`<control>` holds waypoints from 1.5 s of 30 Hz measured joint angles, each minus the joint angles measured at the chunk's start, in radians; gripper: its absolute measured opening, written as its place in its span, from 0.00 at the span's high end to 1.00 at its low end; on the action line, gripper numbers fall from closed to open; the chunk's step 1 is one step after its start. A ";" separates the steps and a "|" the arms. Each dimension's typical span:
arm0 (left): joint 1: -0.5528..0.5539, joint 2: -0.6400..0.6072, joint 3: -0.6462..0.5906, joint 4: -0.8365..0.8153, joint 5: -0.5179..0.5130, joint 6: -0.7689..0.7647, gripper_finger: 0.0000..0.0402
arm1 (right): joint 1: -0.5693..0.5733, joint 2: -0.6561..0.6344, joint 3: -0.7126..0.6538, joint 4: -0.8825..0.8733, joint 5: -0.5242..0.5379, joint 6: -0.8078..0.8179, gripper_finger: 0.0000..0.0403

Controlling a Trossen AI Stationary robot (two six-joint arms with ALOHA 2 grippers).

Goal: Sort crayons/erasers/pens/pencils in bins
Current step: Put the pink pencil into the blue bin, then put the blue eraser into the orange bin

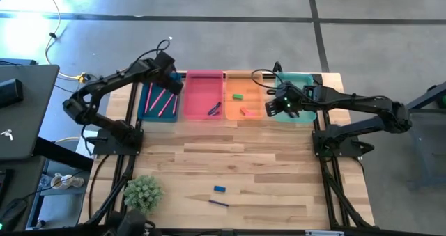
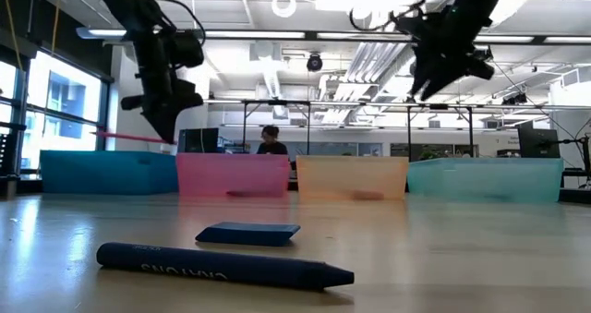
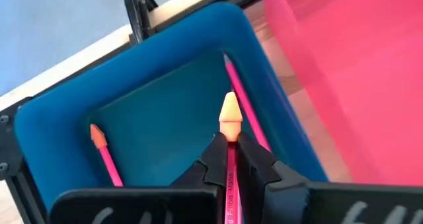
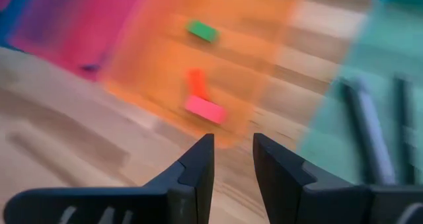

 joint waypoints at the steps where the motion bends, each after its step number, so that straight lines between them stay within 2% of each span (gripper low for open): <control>1: 0.002 0.012 0.000 0.004 0.000 0.007 1.00 | 0.009 0.000 0.000 0.030 -0.005 -0.001 0.76; 10: 0.019 0.102 0.000 0.048 0.019 0.008 0.99 | 0.141 0.000 0.000 0.362 -0.006 -0.097 0.76; 15: 0.032 0.126 0.000 0.048 0.019 0.002 0.95 | 0.248 0.023 0.000 0.520 0.070 -0.199 0.76; 19: 0.035 0.127 0.000 0.048 0.035 0.015 0.90 | 0.317 0.069 0.000 0.633 0.089 -0.276 0.76; 27: 0.040 0.127 0.001 0.046 0.045 0.049 0.73 | 0.385 0.152 0.002 0.781 0.089 -0.283 0.76; 33: 0.039 0.126 0.081 -0.067 0.045 0.162 0.62 | 0.397 0.217 0.143 0.726 0.092 -0.357 0.76; 40: 0.040 0.111 0.225 -0.169 0.065 0.199 0.60 | 0.389 0.349 0.406 0.409 0.092 -0.427 0.76; 45: 0.039 0.036 0.244 -0.184 0.138 0.199 0.61 | 0.406 0.453 0.558 0.202 0.064 -0.422 0.76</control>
